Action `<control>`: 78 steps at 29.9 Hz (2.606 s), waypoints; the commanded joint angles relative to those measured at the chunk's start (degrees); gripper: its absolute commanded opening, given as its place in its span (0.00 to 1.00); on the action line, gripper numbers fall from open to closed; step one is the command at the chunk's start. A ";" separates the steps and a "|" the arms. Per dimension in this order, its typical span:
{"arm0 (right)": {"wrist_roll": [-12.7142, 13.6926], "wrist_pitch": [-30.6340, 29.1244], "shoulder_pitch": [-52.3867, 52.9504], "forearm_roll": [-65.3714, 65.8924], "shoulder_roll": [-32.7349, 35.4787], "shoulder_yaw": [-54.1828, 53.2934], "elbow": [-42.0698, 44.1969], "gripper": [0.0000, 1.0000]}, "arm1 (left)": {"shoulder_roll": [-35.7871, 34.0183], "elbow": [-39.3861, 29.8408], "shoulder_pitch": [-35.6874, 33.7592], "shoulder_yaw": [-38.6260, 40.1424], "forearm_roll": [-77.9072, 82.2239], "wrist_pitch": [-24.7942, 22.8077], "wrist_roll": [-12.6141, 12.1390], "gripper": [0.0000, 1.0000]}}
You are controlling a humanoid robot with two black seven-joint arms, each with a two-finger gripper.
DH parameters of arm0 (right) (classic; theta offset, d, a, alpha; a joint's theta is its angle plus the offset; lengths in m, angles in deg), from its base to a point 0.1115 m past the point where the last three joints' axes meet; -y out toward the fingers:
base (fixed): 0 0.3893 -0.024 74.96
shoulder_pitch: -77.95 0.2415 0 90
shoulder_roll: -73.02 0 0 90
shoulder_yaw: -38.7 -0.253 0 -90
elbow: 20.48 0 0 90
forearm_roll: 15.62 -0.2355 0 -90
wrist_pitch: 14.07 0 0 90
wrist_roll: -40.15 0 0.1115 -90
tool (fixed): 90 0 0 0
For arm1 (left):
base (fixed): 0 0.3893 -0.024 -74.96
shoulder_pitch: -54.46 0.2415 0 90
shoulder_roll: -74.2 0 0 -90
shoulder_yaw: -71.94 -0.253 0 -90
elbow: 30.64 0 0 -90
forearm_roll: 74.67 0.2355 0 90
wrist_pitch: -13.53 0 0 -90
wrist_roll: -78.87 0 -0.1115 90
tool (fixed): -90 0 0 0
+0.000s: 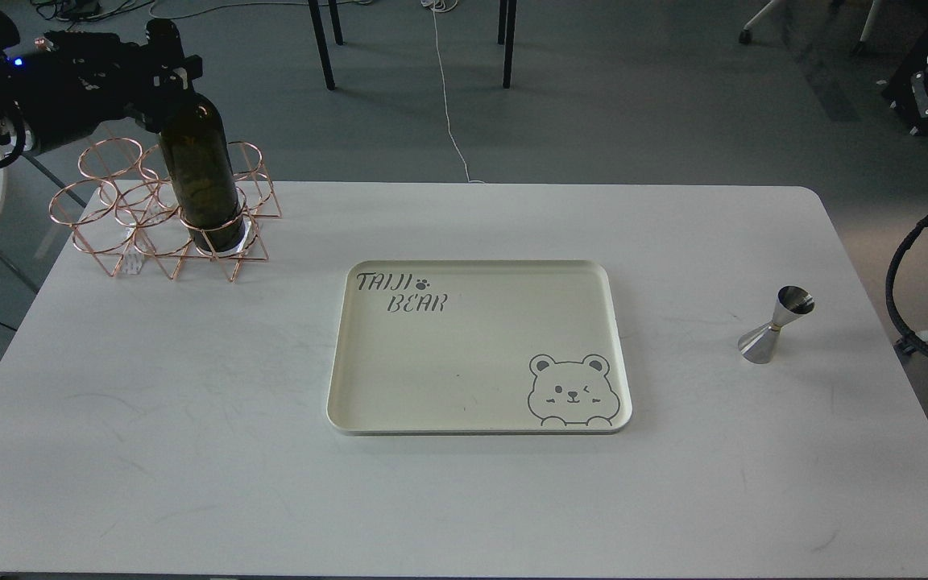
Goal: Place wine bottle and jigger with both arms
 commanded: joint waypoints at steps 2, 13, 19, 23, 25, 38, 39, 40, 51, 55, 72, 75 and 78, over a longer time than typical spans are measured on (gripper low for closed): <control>0.00 -0.11 0.08 0.00 0.07 0.00 0.00 0.99 | 0.31 0.90 0.85 -0.94 -0.64 -0.19 0.15 0.15; 0.00 -0.11 0.08 0.00 0.07 0.00 0.00 0.99 | 2.69 3.53 1.03 -1.83 -3.62 -0.02 0.01 0.45; 0.00 -0.11 0.17 0.00 0.07 0.00 0.00 0.99 | 4.01 4.94 1.03 -1.83 -6.79 0.07 0.01 0.75; 0.00 -0.02 0.17 0.00 0.07 0.00 0.00 0.99 | 4.01 5.12 1.12 -1.83 -6.88 0.07 0.01 0.77; 0.00 -0.02 0.17 0.00 0.07 0.00 0.00 0.99 | 4.01 5.12 1.03 -1.22 -8.10 -0.02 0.01 0.82; -0.32 0.86 0.00 0.00 1.12 -0.53 0.27 0.99 | -0.74 5.12 0.50 -0.33 -60.37 -0.55 0.10 0.98; -0.27 1.38 -0.09 0.00 1.47 -0.53 0.27 0.99 | -1.00 5.12 0.59 -0.33 -64.41 -0.63 0.10 0.98; -0.18 2.43 -0.09 0.00 1.82 -0.62 0.27 0.99 | -1.18 5.12 0.76 -0.33 -67.50 -0.72 0.10 0.98; 0.35 5.69 -0.18 0.00 2.70 -0.44 0.18 0.99 | -0.21 6.87 5.77 -0.42 -103.88 -9.06 0.09 0.98; 3.33 5.78 -0.44 -0.09 2.53 -0.62 0.18 0.99 | 1.80 9.06 9.02 -0.16 -115.13 -13.63 0.10 0.98; 8.61 4.46 -2.11 -0.62 -2.48 -1.32 1.94 0.99 | 15.08 21.38 24.50 19.00 -126.15 -24.54 -2.72 0.98; 8.87 4.29 -2.64 -0.53 -2.48 -0.71 1.76 0.99 | 14.55 21.29 24.41 18.21 -125.45 -24.54 -3.50 0.98; 9.14 4.11 -2.64 -0.53 -2.48 -0.70 1.50 0.99 | 14.29 21.38 23.62 18.21 -125.10 -24.89 -7.62 0.98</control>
